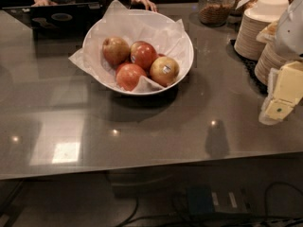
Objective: Pick apple from white bowl
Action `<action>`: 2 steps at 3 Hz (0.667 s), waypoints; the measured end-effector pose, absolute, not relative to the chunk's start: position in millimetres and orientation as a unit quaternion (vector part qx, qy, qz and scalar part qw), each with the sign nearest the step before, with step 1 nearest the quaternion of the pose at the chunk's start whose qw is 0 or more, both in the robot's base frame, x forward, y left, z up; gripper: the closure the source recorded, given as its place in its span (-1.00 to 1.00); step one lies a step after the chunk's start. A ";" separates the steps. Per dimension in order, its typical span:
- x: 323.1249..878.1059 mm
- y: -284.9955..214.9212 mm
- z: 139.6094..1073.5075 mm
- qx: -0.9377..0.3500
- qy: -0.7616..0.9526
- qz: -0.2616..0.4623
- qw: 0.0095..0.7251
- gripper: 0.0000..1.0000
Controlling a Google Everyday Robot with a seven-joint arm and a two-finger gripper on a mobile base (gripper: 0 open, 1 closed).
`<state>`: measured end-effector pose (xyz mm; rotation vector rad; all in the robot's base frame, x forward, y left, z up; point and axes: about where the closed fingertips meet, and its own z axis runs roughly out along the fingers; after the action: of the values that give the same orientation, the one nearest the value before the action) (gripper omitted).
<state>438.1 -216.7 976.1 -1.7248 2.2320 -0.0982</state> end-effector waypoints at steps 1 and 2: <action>438.3 -216.6 976.1 -0.603 0.781 -0.034 0.159 -1.00; 447.4 -210.7 976.8 -0.604 0.777 -0.030 0.175 -1.00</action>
Offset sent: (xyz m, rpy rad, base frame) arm 0.0204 0.0113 -0.0043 0.0564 -0.0235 0.0166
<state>447.4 -210.7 976.8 -1.7113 2.2020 -0.0853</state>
